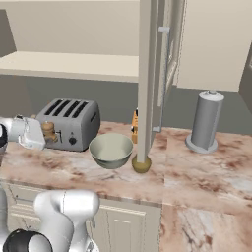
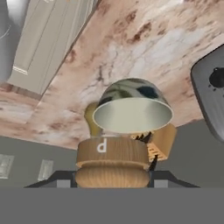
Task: Retrieve the bottle and the shaker from the cabinet and place them next to the mixing bowl on the counter. Then add garlic from the fridge to the mixing bowl.
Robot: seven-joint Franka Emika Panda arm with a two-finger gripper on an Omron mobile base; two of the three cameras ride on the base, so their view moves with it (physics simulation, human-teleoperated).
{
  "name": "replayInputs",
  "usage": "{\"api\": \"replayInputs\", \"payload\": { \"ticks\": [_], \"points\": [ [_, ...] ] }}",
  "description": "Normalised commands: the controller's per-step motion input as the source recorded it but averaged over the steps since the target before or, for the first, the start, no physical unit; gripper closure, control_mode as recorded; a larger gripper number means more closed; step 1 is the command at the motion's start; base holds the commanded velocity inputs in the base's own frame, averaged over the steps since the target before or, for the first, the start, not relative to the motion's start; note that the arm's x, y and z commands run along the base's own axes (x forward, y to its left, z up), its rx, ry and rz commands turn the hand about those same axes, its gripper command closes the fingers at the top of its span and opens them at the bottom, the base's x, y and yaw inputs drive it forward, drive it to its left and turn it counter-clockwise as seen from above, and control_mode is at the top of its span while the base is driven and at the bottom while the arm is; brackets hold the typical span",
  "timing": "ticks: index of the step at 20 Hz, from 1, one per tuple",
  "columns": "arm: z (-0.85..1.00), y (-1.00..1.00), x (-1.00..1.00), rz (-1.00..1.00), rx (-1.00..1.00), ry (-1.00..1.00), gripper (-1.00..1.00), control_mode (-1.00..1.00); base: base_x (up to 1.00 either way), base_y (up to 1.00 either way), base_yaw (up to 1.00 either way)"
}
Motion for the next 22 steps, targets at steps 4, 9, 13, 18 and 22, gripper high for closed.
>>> {"api": "replayInputs", "payload": {
  "ticks": [4, 9, 13, 18, 22],
  "points": [
    [-0.92, -0.04, 0.00, -0.01, 0.00, -0.07, 1.00, -1.00, 0.00, 0.00, 0.00],
    [-0.92, -0.10, 0.00, -0.08, -0.01, -0.04, 1.00, -1.00, 0.00, 0.00, 0.00],
    [-0.85, -0.12, 0.00, -0.21, 0.00, 0.00, 1.00, -1.00, 0.00, 0.00, 0.00],
    [-0.24, -0.01, 0.03, -0.09, 0.00, 0.00, 1.00, -1.00, 0.00, 0.00, 0.00],
    [-0.03, 0.00, 0.38, 0.00, 0.00, 0.00, 1.00, -1.00, 0.00, 0.00, 0.00]
  ]
}}
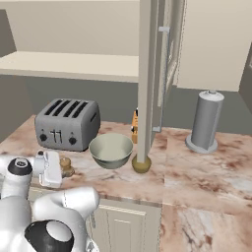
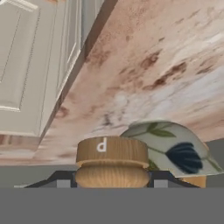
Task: Retrieve the bottle and the shaker from the cabinet and place them next to the mixing bowl on the counter. Then add garlic from the fridge to the mixing bowl.
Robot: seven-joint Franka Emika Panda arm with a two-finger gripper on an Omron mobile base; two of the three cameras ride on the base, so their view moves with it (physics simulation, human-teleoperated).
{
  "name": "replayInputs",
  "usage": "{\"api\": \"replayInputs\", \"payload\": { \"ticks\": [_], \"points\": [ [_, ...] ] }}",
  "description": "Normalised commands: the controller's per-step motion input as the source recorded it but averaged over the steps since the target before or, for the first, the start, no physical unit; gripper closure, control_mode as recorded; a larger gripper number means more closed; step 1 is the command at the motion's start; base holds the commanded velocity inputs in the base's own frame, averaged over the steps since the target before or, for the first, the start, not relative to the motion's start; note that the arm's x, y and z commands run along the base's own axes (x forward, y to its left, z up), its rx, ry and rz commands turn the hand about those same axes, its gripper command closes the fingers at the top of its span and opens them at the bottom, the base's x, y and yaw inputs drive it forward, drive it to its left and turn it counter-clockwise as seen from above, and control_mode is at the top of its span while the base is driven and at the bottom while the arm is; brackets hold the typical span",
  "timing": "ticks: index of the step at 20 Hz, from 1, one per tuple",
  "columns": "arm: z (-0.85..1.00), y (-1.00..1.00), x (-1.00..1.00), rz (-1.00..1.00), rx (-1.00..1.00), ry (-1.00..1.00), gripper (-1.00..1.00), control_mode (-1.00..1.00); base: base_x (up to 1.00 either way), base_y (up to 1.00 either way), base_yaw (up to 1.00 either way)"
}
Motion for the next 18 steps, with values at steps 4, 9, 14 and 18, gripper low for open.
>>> {"api": "replayInputs", "payload": {
  "ticks": [4, 9, 14, 18],
  "points": [
    [-0.04, -0.02, 0.68, 0.00, 0.00, 0.06, 1.00, -1.00, 0.00, 0.00, 0.00],
    [-0.20, 0.00, 0.61, 0.00, 0.00, 0.00, 1.00, -1.00, 0.00, 0.00, 0.00],
    [-0.43, 0.00, 0.40, 0.00, -0.02, 0.00, 1.00, -1.00, 0.00, 0.00, 0.00],
    [-0.36, 0.00, 0.38, -0.03, -0.03, 0.00, 1.00, -1.00, 0.00, 0.00, 0.00]
  ]
}}
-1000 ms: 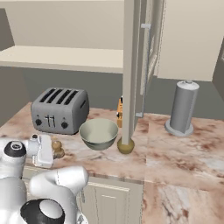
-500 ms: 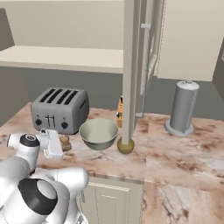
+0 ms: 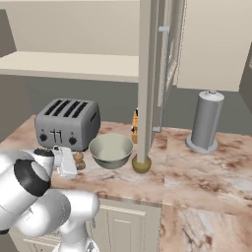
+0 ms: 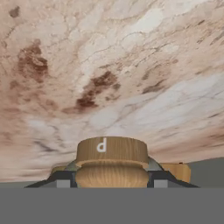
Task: Retrieve the bottle and the shaker from the cabinet and place them next to the mixing bowl on the counter. Then add garlic from the fridge to the mixing bowl.
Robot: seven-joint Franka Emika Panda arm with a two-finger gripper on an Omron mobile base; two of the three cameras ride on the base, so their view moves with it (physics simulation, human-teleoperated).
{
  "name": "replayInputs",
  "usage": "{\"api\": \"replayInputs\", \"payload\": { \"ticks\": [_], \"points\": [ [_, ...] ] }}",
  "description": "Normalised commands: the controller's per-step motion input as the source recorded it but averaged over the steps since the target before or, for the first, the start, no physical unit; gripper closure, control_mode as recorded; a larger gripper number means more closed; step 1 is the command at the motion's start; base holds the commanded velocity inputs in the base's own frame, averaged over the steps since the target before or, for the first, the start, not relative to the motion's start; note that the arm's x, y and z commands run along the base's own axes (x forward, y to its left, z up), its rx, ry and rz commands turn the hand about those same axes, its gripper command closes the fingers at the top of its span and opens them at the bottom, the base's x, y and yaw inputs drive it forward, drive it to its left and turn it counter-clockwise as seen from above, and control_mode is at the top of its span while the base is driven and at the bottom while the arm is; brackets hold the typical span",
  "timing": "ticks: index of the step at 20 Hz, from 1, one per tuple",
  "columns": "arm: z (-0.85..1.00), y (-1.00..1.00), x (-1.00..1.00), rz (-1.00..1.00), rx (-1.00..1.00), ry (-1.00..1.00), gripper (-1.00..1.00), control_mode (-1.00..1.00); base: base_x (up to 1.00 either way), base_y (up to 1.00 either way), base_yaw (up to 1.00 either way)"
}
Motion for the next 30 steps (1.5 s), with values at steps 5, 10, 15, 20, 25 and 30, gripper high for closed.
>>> {"api": "replayInputs", "payload": {
  "ticks": [5, 10, 15, 20, 25, 30],
  "points": [
    [-0.26, 0.00, 0.36, -0.03, 0.00, 0.01, 1.00, -1.00, 0.00, 0.00, 0.00],
    [-0.30, 0.00, 0.38, -0.01, 0.00, 0.00, 1.00, -1.00, 0.00, 0.00, 0.00],
    [-0.35, 0.00, 0.33, 0.00, -0.01, -0.01, 1.00, -1.00, 0.00, 0.00, 0.00],
    [-0.14, -0.22, 0.24, 0.00, -0.05, -0.03, 1.00, -1.00, 0.00, 0.00, 0.00],
    [-0.01, -0.29, 0.15, 0.00, -0.03, 0.06, 1.00, -1.00, 0.00, 0.00, 0.00],
    [-0.01, -0.25, 0.11, 0.00, 0.00, 0.11, 1.00, -1.00, 0.00, 0.00, 0.00]
  ]
}}
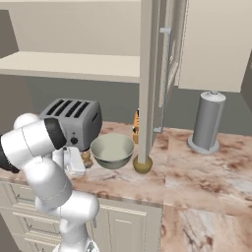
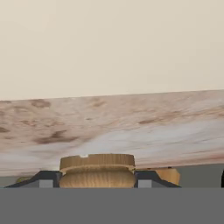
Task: Retrieve the bottle and the shaker from the cabinet and place them next to the mixing bowl on the counter. Then add garlic from the fridge to the mixing bowl.
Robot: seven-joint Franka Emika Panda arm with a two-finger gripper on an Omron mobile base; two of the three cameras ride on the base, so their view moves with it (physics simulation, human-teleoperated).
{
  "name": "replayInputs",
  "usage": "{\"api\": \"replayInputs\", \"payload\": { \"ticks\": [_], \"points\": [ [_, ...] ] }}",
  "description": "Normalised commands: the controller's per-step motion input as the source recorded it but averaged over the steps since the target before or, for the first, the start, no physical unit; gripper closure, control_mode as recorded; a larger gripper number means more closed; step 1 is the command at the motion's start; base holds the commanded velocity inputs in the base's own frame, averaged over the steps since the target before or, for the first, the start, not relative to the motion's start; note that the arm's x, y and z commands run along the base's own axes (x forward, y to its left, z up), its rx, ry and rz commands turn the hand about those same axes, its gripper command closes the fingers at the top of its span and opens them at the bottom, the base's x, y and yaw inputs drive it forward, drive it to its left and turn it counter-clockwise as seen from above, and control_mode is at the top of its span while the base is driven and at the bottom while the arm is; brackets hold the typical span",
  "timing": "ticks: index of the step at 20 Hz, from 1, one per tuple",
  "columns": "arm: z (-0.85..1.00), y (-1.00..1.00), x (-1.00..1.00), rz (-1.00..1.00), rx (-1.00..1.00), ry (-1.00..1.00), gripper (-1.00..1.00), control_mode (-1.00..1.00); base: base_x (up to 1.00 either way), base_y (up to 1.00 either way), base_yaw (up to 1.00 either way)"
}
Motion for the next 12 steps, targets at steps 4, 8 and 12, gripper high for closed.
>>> {"api": "replayInputs", "payload": {
  "ticks": [4, 8, 12],
  "points": [
    [-0.11, 0.00, 0.03, 0.00, 0.00, -0.01, 1.00, -1.00, 0.00, 0.00, 0.00],
    [-0.09, 0.00, 0.00, 0.00, 0.00, 0.00, -1.00, -1.00, 0.00, 0.00, 0.00],
    [-0.04, 0.00, 0.00, 0.00, 0.00, -0.01, -1.00, -1.00, 0.00, 0.00, 0.00]
  ]
}}
